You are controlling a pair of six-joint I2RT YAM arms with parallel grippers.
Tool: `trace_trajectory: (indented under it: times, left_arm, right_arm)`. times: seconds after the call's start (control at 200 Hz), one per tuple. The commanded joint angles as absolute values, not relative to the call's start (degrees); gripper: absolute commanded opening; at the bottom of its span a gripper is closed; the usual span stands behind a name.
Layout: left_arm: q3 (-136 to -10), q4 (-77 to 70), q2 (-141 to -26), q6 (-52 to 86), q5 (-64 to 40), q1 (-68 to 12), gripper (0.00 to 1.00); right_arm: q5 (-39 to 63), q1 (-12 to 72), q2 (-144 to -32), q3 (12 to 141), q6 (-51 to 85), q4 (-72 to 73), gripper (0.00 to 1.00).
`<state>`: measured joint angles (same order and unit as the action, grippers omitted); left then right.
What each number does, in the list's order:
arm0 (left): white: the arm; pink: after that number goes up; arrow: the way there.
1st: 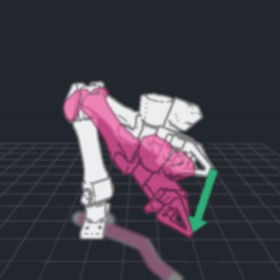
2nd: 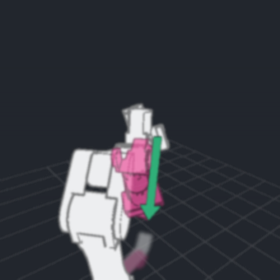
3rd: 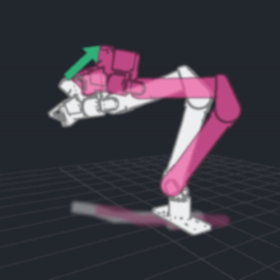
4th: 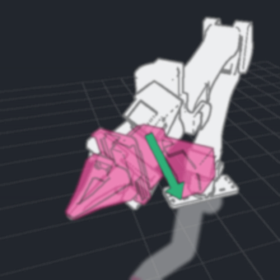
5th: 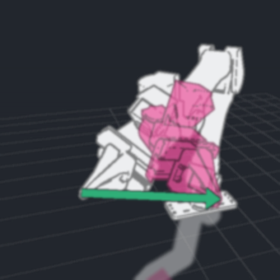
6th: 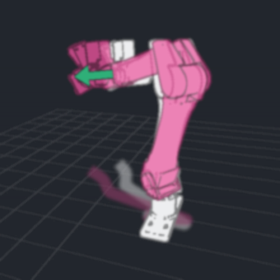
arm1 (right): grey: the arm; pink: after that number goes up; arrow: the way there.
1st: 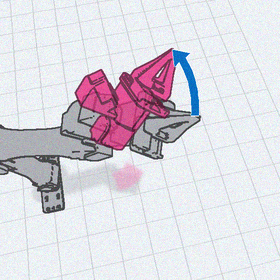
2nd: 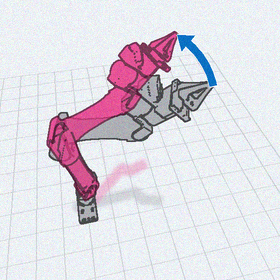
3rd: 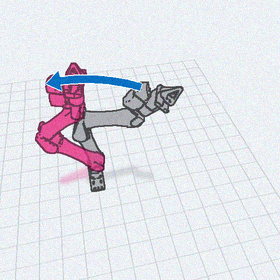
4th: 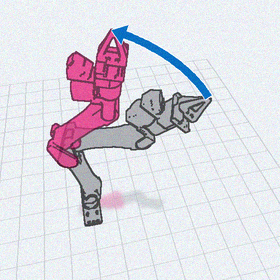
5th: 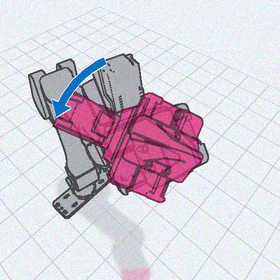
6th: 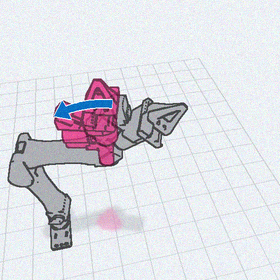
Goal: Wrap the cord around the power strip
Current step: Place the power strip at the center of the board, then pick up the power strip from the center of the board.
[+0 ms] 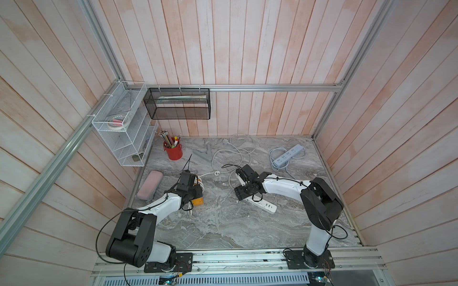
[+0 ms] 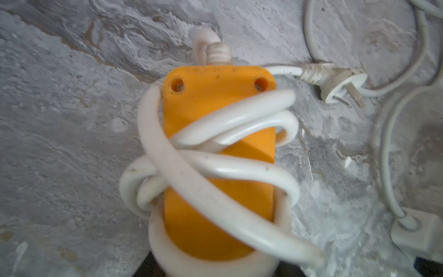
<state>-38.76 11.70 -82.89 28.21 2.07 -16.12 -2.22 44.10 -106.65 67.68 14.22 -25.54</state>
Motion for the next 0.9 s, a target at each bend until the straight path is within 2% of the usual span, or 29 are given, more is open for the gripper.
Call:
trace_trajectory:
  times: [0.0,0.165,0.37,0.49,0.67,0.895]
  left_arm:
    - [-42.1,19.3,-86.2,29.5,9.4,-15.5,0.1]
    - [-46.4,24.1,-88.9,29.1,13.0,-14.2,0.26]
    - [-48.0,26.0,-89.6,24.6,12.4,-13.4,0.38]
    - [-47.8,25.3,-88.7,23.7,9.9,-13.1,0.56]
    - [-48.9,24.6,-84.6,22.8,5.6,-12.3,0.76]
    - [-52.5,28.2,-80.2,21.7,2.5,-11.8,0.78]
  right_arm:
    - [-3.7,44.1,-109.2,69.1,12.3,-31.8,0.81]
    - [0.2,44.4,-112.6,72.9,16.8,-32.4,0.68]
    - [4.5,44.2,-110.9,73.7,23.9,-29.0,0.53]
    - [8.1,42.5,-109.4,72.5,27.9,-25.4,0.45]
    - [12.4,40.2,-107.6,71.1,32.4,-20.5,0.4]
    - [13.9,38.8,-106.1,69.1,36.4,-16.3,0.37]
